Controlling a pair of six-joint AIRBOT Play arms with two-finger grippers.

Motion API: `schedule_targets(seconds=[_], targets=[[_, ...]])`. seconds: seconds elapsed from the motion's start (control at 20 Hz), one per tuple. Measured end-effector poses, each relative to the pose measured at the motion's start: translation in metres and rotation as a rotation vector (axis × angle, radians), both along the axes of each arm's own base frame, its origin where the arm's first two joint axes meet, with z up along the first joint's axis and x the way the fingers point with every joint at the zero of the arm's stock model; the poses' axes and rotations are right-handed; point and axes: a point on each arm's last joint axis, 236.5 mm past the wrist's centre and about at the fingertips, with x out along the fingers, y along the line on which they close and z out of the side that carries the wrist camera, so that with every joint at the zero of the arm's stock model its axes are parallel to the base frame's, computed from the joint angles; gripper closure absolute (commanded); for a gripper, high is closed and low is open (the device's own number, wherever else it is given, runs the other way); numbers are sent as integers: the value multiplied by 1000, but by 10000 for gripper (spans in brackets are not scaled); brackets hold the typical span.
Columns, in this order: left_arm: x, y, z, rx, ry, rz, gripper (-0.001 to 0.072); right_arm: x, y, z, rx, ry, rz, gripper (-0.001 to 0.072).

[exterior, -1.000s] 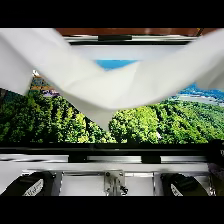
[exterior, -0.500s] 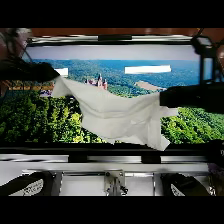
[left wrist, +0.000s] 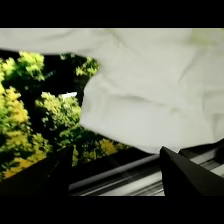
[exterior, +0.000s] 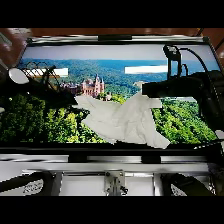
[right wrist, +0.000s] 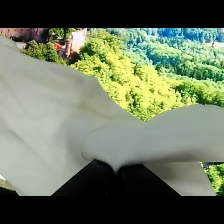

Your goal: Fold the shirts.

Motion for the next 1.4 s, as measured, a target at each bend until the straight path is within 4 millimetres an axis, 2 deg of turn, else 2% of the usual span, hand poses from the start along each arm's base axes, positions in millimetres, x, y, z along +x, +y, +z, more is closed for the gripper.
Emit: schedule_targets(seconds=[0.1,0.2,0.4,0.5,0.55,0.6,0.65,0.7,0.75,0.9,1.0,1.1,1.2,1.25,1.35,1.4], targets=[[-33,-23,-32,-38,82,-15,-13,2,0,-2,-2,-3,-3,648],[-55,-53,-56,-91,115,-11,-13,4,0,-3,-2,-4,-4,648],[-71,-90,-89,-124,107,21,-13,5,0,-3,-2,-7,-5,648],[-72,-97,-101,-121,108,42,-11,5,0,-3,-3,-9,-5,648],[-71,-97,-106,-118,105,54,22,6,0,-3,-2,-10,-5,648],[-68,-97,-110,-118,101,69,182,5,0,-3,-3,-10,-5,648],[-63,-95,-113,-115,91,87,411,6,0,-2,-2,-11,-5,647],[-60,-93,-114,-116,85,103,584,6,0,-2,-2,-14,-6,648],[-55,-90,-115,-115,79,121,668,8,0,-1,0,-20,-7,648],[-39,-85,-104,-128,33,110,669,13,1,5,5,-53,-5,648],[-13,-84,-70,-159,-73,76,669,20,2,22,-8,-112,22,648],[32,-75,-7,-199,-251,80,669,30,-1,58,-41,-216,53,648],[79,-53,82,-236,-467,108,669,37,-11,107,-90,-345,61,648],[98,-36,135,-248,-588,130,669,38,-17,135,-114,-415,55,648],[118,0,233,-255,-804,170,669,30,-33,188,-156,-537,31,648],[119,16,273,-251,-892,186,669,22,-42,209,-175,-579,20,648]])
